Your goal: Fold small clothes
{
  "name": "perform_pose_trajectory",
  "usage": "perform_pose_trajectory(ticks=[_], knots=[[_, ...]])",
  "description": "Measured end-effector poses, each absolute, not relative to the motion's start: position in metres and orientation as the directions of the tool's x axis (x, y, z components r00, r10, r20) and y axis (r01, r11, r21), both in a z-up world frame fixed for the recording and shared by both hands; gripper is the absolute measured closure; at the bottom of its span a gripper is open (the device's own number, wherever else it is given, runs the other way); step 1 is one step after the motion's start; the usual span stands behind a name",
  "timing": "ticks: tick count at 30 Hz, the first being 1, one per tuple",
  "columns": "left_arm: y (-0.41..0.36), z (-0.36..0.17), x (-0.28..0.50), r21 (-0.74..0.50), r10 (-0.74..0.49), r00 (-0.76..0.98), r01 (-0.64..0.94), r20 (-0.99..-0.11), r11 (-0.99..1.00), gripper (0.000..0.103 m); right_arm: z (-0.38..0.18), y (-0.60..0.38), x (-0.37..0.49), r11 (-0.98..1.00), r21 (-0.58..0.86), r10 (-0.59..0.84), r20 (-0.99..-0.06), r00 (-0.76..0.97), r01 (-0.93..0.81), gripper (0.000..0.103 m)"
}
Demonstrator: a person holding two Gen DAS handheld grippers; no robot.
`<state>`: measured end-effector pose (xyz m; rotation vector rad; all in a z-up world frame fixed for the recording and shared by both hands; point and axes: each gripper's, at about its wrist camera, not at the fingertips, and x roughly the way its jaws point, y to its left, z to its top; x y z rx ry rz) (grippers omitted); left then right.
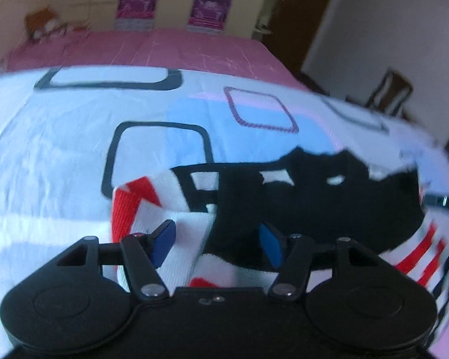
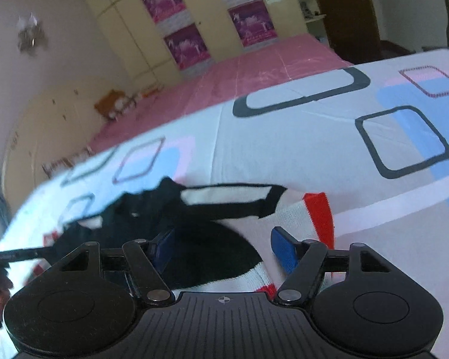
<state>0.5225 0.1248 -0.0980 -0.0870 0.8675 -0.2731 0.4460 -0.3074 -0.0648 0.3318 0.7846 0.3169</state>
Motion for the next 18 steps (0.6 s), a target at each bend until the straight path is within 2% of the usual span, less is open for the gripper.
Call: perform_pose_trajectory(ticks=[4,5,6,8,10,11,15,18], knots=[[0.109,-0.102,0.531,-0.086,-0.228,0.618,0.25,-0.752,0.964,0.054,-0.078,-0.283,0.458,0.939,0.286,0.338,-0.675,0.656,-0.19,0.035],[0.108,-0.103,0.533,-0.08,-0.225,0.619,0.254,-0.753,0.964,0.056,-0.08,-0.278,0.461,0.946,0.247,0.323,-0.684,0.654,-0.208,0.052],[0.109,-0.104,0.535,-0.074,-0.221,0.621,0.254,-0.752,0.964,0.062,-0.082,-0.272,0.463,0.954,0.204,0.3,-0.699,0.649,-0.221,0.071],[0.111,-0.104,0.536,-0.077,-0.225,0.629,0.255,-0.744,0.964,0.075,-0.085,-0.264,0.466,0.962,0.134,0.261,-0.71,0.654,-0.239,0.075],[0.113,-0.102,0.534,-0.088,-0.235,0.651,0.251,-0.722,0.964,0.093,-0.086,-0.26,0.468,0.959,0.116,0.261,-0.714,0.65,-0.259,0.095],[0.113,-0.099,0.532,-0.09,-0.232,0.671,0.24,-0.704,0.967,0.1,-0.084,-0.261,0.468,0.957,0.113,0.265,-0.712,0.65,-0.266,0.1],[0.129,-0.089,0.517,-0.138,-0.18,0.757,0.119,-0.628,0.983,0.099,-0.068,-0.266,0.457,0.98,0.035,0.175,-0.624,0.761,-0.196,0.1],[0.124,-0.105,0.526,-0.115,-0.151,0.714,0.098,-0.684,0.988,0.099,-0.078,-0.267,0.464,0.981,0.033,0.164,-0.654,0.739,-0.189,0.1]])
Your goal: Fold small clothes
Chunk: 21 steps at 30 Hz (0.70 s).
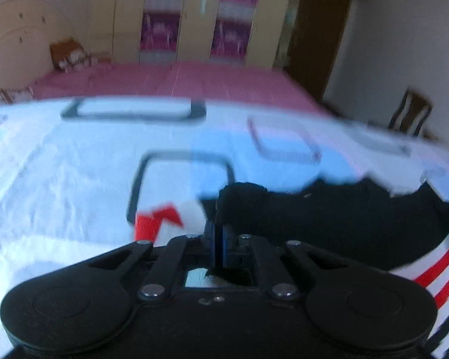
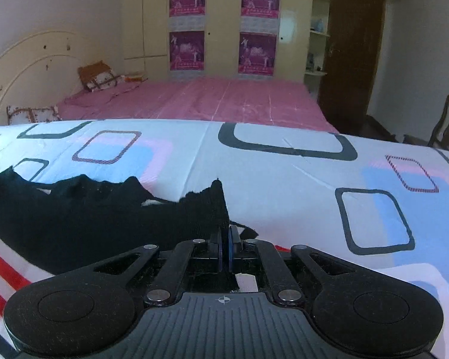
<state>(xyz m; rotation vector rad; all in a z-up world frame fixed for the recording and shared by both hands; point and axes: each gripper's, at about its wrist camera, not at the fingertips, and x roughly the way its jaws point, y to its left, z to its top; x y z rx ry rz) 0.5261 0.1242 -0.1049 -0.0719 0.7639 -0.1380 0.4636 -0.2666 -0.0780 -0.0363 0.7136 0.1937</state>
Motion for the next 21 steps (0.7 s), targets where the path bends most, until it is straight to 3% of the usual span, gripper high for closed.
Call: perform_pose_trajectory(ticks=[2,6,7,8,9,10,11,15,18,21], knots=[[0.119,-0.108,0.528,-0.098,-0.134,0.715,0.093,-0.686,0.991,0.099,-0.097,-0.265,0.472,0.987,0.029,0.134,-0.7,0.701,-0.159,0.1],[0.116,-0.103,0.53,-0.079,-0.13,0.707,0.105,-0.696,0.991,0.097,-0.093,-0.266,0.473,0.99,0.052,0.127,-0.698,0.704,-0.128,0.1],[0.116,-0.102,0.53,-0.075,-0.131,0.706,0.11,-0.695,0.991,0.09,-0.091,-0.266,0.473,0.991,0.048,0.123,-0.691,0.712,-0.125,0.1],[0.118,-0.1,0.529,-0.086,-0.141,0.707,0.113,-0.693,0.99,0.081,-0.087,-0.268,0.47,0.991,0.049,0.122,-0.686,0.717,-0.122,0.091],[0.12,-0.096,0.526,-0.106,-0.157,0.713,0.115,-0.684,0.988,0.049,-0.081,-0.269,0.465,0.992,0.047,0.115,-0.672,0.731,-0.113,0.067],[0.122,-0.091,0.52,-0.118,-0.162,0.727,0.111,-0.667,0.987,0.023,-0.073,-0.269,0.457,0.993,0.046,0.11,-0.638,0.762,-0.105,0.056],[0.123,-0.085,0.509,-0.114,-0.157,0.761,0.109,-0.63,0.987,0.021,-0.066,-0.268,0.449,0.993,0.047,0.113,-0.609,0.785,-0.107,0.05],[0.098,-0.072,0.487,-0.167,-0.278,0.759,0.222,-0.588,0.961,0.034,-0.052,-0.241,0.435,0.964,0.12,0.262,-0.598,0.758,-0.239,0.051],[0.05,-0.081,0.49,-0.105,-0.315,0.706,0.325,-0.634,0.94,0.034,-0.061,-0.195,0.433,0.923,0.118,0.356,-0.618,0.701,-0.365,0.051],[0.026,-0.097,0.502,-0.119,-0.334,0.667,0.346,-0.666,0.93,0.033,-0.073,-0.159,0.438,0.892,0.123,0.406,-0.642,0.65,-0.435,0.051]])
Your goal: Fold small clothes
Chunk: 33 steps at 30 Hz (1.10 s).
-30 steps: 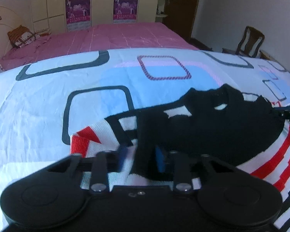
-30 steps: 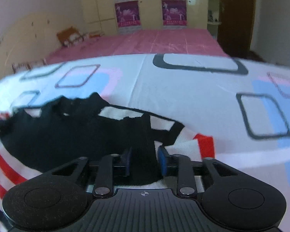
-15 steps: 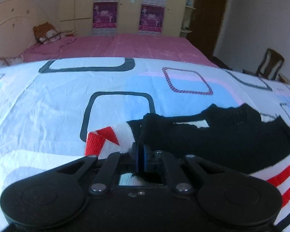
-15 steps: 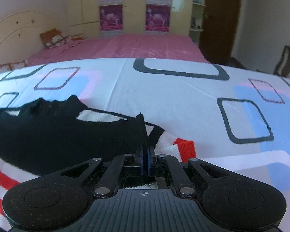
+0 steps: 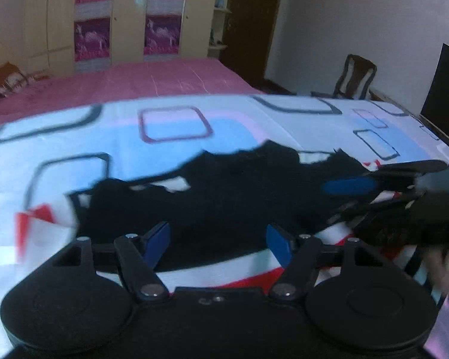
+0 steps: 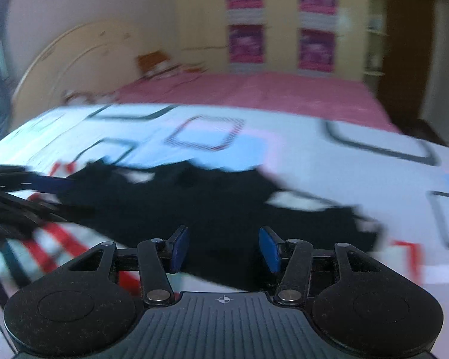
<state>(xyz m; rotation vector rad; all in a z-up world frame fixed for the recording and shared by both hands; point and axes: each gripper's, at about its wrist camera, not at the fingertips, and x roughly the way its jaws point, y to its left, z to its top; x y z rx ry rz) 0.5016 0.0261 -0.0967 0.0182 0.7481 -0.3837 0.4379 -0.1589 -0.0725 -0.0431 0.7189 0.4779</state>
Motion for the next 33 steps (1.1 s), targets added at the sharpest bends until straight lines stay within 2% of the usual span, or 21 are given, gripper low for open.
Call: perform_pose_trajectory(ticks=[4,5,7,8,9,10,11,14,16,17,21,25,26,27,30,33], knots=[[0.046,-0.104,0.509,-0.099,-0.269,0.689,0.278,-0.673,0.956,0.032,-0.084,-0.159,0.448,0.889,0.127,0.407,-0.66,0.631,-0.441,0.051],[0.059,-0.106,0.51,-0.082,-0.234,0.698,0.244,-0.677,0.966,0.034,-0.083,-0.171,0.45,0.913,0.099,0.358,-0.66,0.661,-0.396,0.051],[0.082,-0.107,0.509,-0.111,-0.263,0.701,0.256,-0.662,0.96,0.053,-0.089,-0.204,0.457,0.972,0.009,0.178,-0.673,0.718,-0.233,0.051],[0.087,-0.106,0.51,-0.113,-0.268,0.697,0.261,-0.665,0.959,0.054,-0.092,-0.227,0.461,0.986,0.03,0.142,-0.683,0.716,-0.167,0.051],[0.086,-0.104,0.511,-0.081,-0.254,0.697,0.272,-0.67,0.959,0.054,-0.093,-0.246,0.462,0.988,0.074,0.149,-0.68,0.718,-0.135,0.065],[0.082,-0.103,0.512,-0.048,-0.237,0.698,0.28,-0.675,0.959,0.053,-0.091,-0.255,0.464,0.991,0.066,0.132,-0.688,0.714,-0.119,0.071],[0.076,-0.103,0.513,-0.028,-0.226,0.699,0.282,-0.678,0.959,0.048,-0.089,-0.257,0.466,0.991,0.06,0.128,-0.694,0.709,-0.12,0.071],[0.066,-0.1,0.514,-0.021,-0.212,0.699,0.271,-0.683,0.962,0.042,-0.082,-0.254,0.464,0.99,0.062,0.132,-0.696,0.706,-0.124,0.071],[0.058,-0.087,0.496,-0.034,-0.232,0.728,0.276,-0.645,0.961,0.028,-0.069,-0.245,0.45,0.988,0.056,0.143,-0.656,0.741,-0.141,0.071],[0.054,-0.081,0.486,-0.048,-0.263,0.737,0.299,-0.622,0.953,0.027,-0.065,-0.238,0.443,0.983,0.064,0.171,-0.643,0.746,-0.17,0.07],[0.028,-0.075,0.465,-0.1,-0.33,0.727,0.342,-0.602,0.934,0.027,-0.065,-0.192,0.418,0.943,0.084,0.298,-0.647,0.702,-0.323,0.07],[0.016,-0.091,0.459,-0.089,-0.326,0.691,0.356,-0.645,0.93,0.027,-0.078,-0.161,0.407,0.924,0.04,0.31,-0.66,0.684,-0.38,0.07],[0.018,-0.096,0.459,-0.094,-0.326,0.675,0.357,-0.662,0.93,0.027,-0.079,-0.16,0.406,0.924,0.044,0.312,-0.661,0.683,-0.38,0.068],[0.02,-0.101,0.457,-0.071,-0.306,0.676,0.352,-0.67,0.933,0.025,-0.08,-0.16,0.405,0.924,0.043,0.311,-0.664,0.68,-0.38,0.058],[0.044,-0.103,0.452,-0.071,-0.27,0.697,0.3,-0.664,0.951,0.024,-0.083,-0.175,0.401,0.939,-0.001,0.251,-0.682,0.687,-0.344,0.057],[0.082,-0.105,0.445,-0.038,-0.184,0.721,0.213,-0.668,0.976,0.024,-0.086,-0.221,0.402,0.977,0.04,0.177,-0.703,0.689,-0.211,0.057]])
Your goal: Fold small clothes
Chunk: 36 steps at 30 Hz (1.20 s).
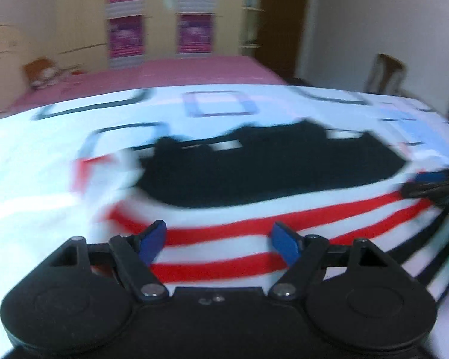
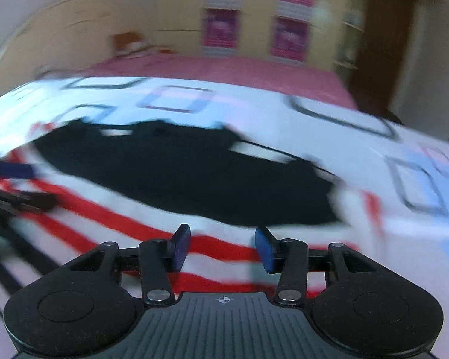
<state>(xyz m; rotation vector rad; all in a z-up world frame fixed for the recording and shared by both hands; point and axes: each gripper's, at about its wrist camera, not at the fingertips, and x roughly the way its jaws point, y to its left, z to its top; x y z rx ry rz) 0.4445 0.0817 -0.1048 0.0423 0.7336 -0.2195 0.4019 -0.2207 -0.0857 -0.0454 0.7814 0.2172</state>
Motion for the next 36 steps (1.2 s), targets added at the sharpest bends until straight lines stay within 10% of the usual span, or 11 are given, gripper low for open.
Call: perform_pose_trajectory(ticks=[19,28,30,36], knots=[[0.021,-0.096,0.387,-0.006,-0.269,0.693,0.356,-0.669,0.934,0.028,-0.076,-0.143,0.33,0.914,0.003,0.281,-0.724,0.63,-0.405,0.058],[0.105,-0.102,0.361,-0.019,-0.185,0.715,0.234,-0.674,0.972,0.029,-0.083,-0.258,0.303,0.993,0.014,0.088,-0.759,0.645,-0.12,0.059],[0.103,-0.103,0.357,0.005,-0.162,0.717,0.225,-0.678,0.974,0.029,-0.086,-0.28,0.294,0.995,0.059,0.099,-0.767,0.634,-0.083,0.087],[0.069,-0.083,0.347,-0.08,-0.223,0.735,0.225,-0.64,0.971,0.032,-0.063,-0.252,0.284,0.989,0.096,0.145,-0.725,0.673,-0.11,0.089]])
